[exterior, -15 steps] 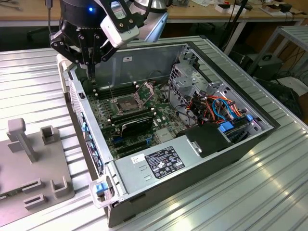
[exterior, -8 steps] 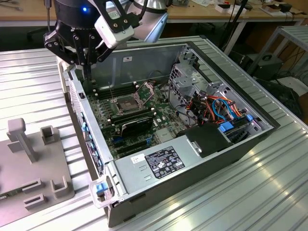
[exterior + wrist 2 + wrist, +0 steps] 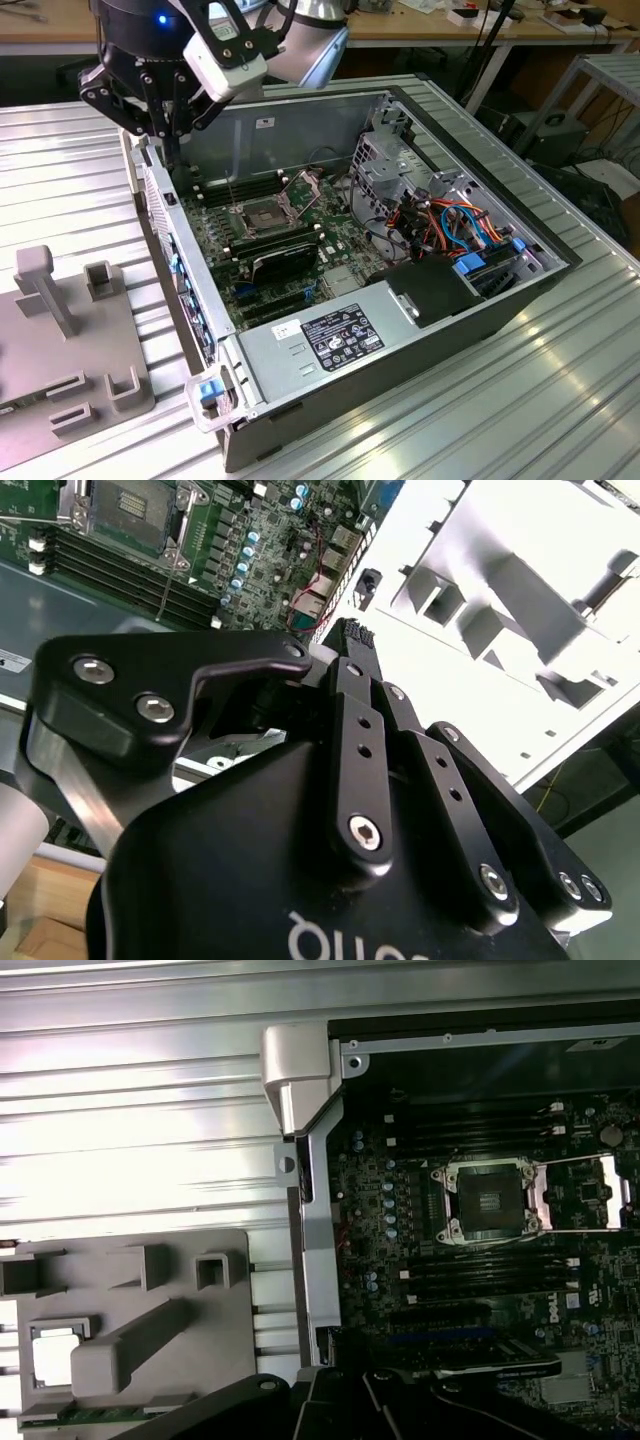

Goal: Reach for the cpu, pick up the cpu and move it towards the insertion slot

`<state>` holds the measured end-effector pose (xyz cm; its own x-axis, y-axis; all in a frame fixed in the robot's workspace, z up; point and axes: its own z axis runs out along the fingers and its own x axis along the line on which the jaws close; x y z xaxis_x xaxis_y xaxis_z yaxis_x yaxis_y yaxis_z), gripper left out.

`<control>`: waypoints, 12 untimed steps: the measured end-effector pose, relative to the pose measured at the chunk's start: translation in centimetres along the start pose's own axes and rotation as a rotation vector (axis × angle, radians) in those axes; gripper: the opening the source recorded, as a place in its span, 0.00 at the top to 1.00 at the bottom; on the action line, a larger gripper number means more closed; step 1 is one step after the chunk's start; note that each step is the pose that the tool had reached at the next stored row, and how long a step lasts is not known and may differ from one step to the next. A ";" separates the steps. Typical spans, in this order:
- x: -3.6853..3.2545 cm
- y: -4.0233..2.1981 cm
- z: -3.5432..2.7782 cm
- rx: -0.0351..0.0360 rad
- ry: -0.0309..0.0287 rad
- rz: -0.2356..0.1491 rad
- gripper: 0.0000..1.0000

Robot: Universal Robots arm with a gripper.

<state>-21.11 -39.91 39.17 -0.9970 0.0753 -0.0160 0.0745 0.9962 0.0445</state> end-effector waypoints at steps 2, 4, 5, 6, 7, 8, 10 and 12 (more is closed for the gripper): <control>0.19 -0.02 0.00 0.0000 0.0000 0.000 0.89; 0.47 -0.04 -0.01 -0.0001 0.0000 0.000 0.89; 0.56 -0.04 -0.01 -0.0001 0.0000 0.000 0.89; 0.67 -0.05 -0.01 -0.0001 -0.0001 0.000 0.89; 0.76 -0.06 -0.01 -0.0001 0.0000 0.000 0.89; 0.94 -0.07 -0.01 -0.0001 0.0000 0.000 0.89; 1.38 -0.11 -0.02 0.0000 0.0000 0.000 0.89; 1.64 -0.12 -0.03 0.0000 0.0000 0.000 0.89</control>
<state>-22.76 -39.91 39.16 -0.9970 0.0753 -0.0160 0.0745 0.9962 0.0445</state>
